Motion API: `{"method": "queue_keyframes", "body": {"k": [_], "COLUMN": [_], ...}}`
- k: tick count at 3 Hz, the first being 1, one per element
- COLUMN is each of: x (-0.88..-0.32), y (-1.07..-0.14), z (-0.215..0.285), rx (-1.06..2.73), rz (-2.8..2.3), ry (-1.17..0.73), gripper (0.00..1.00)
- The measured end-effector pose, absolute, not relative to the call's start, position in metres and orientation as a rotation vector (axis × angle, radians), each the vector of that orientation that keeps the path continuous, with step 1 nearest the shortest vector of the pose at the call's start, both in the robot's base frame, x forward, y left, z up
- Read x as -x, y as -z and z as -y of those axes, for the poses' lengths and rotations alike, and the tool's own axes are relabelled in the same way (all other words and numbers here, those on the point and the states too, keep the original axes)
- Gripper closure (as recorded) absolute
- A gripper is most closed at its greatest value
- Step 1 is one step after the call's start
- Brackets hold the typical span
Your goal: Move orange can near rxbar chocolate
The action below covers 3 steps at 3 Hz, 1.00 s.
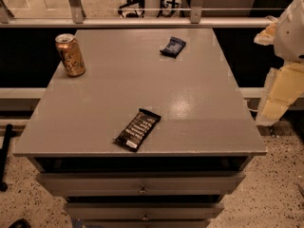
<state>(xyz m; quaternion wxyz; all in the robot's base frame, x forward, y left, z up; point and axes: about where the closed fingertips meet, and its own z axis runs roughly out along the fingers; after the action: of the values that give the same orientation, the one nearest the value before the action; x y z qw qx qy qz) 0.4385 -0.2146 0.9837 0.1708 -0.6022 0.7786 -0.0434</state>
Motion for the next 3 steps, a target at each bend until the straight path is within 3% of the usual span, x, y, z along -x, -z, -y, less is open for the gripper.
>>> {"method": "queue_keyframes", "body": {"k": [2,3], "x": [-0.445,-0.478], "y": [-0.983,-0.963], "z": [0.205,0.169], "rx": [1.724,1.743], "rz": [-2.181,-2.095], "ry": [0.111,-0.006], "gripper": [0.00,0.00]}}
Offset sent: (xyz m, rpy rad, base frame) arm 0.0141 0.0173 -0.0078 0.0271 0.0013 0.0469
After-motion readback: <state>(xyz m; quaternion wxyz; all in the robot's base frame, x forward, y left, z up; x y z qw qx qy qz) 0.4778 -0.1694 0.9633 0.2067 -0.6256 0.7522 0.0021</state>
